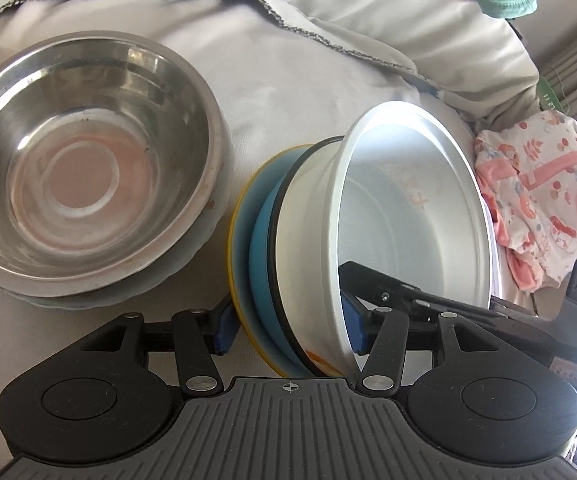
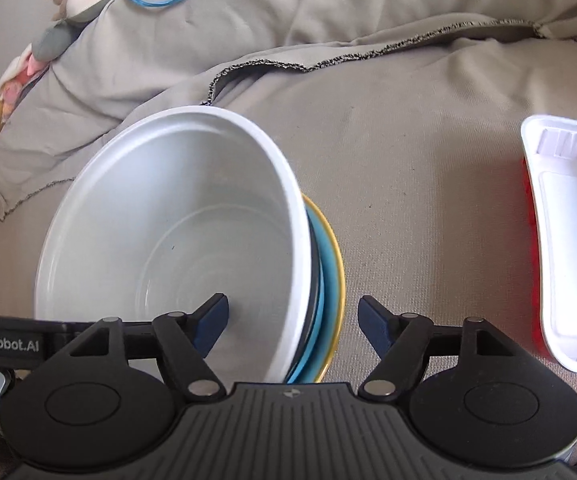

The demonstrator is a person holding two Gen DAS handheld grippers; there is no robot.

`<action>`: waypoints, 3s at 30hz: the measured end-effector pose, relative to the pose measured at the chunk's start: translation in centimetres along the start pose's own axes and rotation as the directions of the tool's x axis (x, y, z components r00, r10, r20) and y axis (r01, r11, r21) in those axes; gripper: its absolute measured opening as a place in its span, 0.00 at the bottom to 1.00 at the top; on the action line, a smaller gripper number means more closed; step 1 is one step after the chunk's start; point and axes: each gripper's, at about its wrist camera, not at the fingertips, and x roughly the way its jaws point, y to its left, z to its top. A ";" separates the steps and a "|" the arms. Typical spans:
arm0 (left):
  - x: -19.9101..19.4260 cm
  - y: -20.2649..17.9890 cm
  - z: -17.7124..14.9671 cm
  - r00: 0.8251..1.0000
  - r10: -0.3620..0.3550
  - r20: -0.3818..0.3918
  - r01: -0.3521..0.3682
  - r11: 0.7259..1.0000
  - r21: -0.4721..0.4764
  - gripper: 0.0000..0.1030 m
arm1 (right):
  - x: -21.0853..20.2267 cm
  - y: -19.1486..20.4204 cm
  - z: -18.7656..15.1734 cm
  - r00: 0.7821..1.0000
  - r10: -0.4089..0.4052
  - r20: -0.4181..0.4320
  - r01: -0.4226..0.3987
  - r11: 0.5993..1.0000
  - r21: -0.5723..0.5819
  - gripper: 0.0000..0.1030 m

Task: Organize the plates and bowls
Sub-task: 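Lift the bowl stack with both tools and carry it toward the steel basin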

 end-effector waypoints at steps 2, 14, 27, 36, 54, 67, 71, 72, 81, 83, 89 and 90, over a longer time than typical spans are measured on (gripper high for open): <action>0.2 0.1 0.0 1.000 -0.002 -0.003 0.002 1.000 -0.013 0.55 | 0.0 0.1 -0.1 1.000 0.011 -0.002 -0.011 1.000 0.003 0.69; 0.3 -0.5 -0.4 1.000 0.014 0.002 -0.014 1.000 0.012 0.54 | -0.3 -0.4 -0.9 0.995 0.102 -0.019 -0.101 0.993 0.060 0.54; -0.1 -1.2 -2.1 0.998 -0.011 -0.055 0.014 0.999 0.044 0.53 | -4.0 0.5 -3.6 0.999 0.030 0.029 -0.033 0.997 0.075 0.47; 0.2 -2.3 -1.6 0.995 0.092 -0.042 -0.087 0.991 0.106 0.52 | -4.3 -0.2 -0.8 0.999 0.015 0.047 -0.021 0.993 0.118 0.48; -1.6 0.2 1.6 0.999 0.035 0.031 -0.036 0.999 0.025 0.50 | -0.7 -1.5 2.8 0.999 0.021 -0.036 -0.015 0.988 0.155 0.50; 0.2 0.1 1.9 0.999 0.028 -0.019 -0.028 0.999 0.032 0.51 | 1.2 -0.9 2.3 0.974 0.111 -0.198 -0.082 0.986 0.148 0.56; 0.1 0.3 1.7 0.999 0.020 -0.032 -0.019 0.999 0.031 0.51 | 0.9 -0.6 2.3 0.973 0.098 -0.209 -0.070 0.988 0.137 0.57; 0.0 0.3 1.5 0.999 0.022 -0.038 -0.020 0.999 0.036 0.52 | 0.8 -0.4 2.2 0.973 0.095 -0.211 -0.068 0.989 0.131 0.57; -0.7 0.1 -0.2 0.997 0.007 -0.082 -0.002 0.998 0.062 0.52 | 0.4 -0.2 0.6 0.958 0.111 -0.263 -0.081 0.989 0.124 0.57; -0.6 -0.3 -0.1 0.997 0.022 -0.080 -0.016 0.997 0.079 0.53 | 0.6 -0.3 0.7 0.962 0.097 -0.256 -0.066 0.990 0.127 0.57; -0.3 -0.6 0.3 0.993 0.037 -0.113 -0.028 0.997 0.078 0.58 | 0.9 -0.3 1.0 0.962 0.121 -0.244 -0.084 0.984 0.157 0.60; -0.3 -0.5 0.6 0.992 0.031 -0.126 -0.022 0.997 0.068 0.58 | 1.0 -0.3 1.0 0.961 0.123 -0.246 -0.086 0.984 0.153 0.60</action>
